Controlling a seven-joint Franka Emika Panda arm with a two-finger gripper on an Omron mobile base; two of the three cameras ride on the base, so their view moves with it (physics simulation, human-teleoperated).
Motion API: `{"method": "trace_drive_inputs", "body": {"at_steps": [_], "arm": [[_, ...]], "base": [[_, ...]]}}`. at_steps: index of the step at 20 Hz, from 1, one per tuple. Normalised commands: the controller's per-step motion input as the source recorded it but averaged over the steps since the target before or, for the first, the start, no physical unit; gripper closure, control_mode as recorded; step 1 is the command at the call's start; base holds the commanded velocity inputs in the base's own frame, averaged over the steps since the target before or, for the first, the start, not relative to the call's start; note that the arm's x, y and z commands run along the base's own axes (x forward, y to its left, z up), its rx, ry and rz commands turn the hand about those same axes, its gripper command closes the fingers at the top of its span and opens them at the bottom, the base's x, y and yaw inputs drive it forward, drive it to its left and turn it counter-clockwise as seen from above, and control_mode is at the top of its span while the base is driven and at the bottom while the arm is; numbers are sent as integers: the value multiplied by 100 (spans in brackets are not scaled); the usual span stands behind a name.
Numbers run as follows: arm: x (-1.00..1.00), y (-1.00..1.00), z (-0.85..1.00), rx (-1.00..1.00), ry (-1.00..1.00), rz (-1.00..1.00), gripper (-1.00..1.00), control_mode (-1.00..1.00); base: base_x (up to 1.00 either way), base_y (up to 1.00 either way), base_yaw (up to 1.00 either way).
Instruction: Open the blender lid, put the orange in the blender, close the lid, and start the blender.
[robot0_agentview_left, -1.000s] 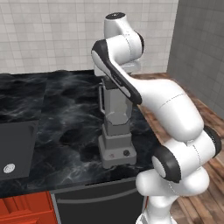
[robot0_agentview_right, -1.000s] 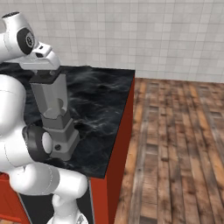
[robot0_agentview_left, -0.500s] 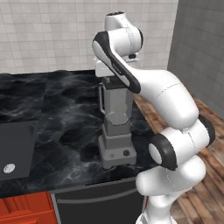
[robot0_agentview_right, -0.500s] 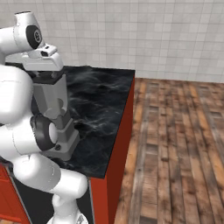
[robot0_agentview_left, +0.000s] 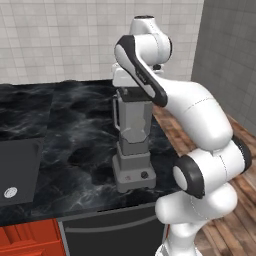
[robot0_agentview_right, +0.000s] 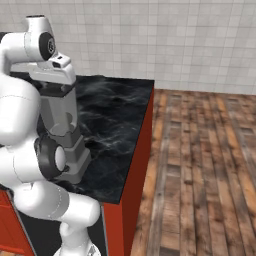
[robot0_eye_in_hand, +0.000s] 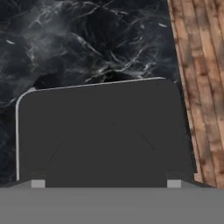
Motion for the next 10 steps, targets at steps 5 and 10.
{"method": "trace_drive_inputs", "body": {"at_steps": [5, 10], "arm": [[-1, -2, -25, 6, -11, 0, -100, -100], [0, 0, -9, 1, -8, 0, -100, -100]], "base": [[0, 0, 0], [0, 0, 0]]}}
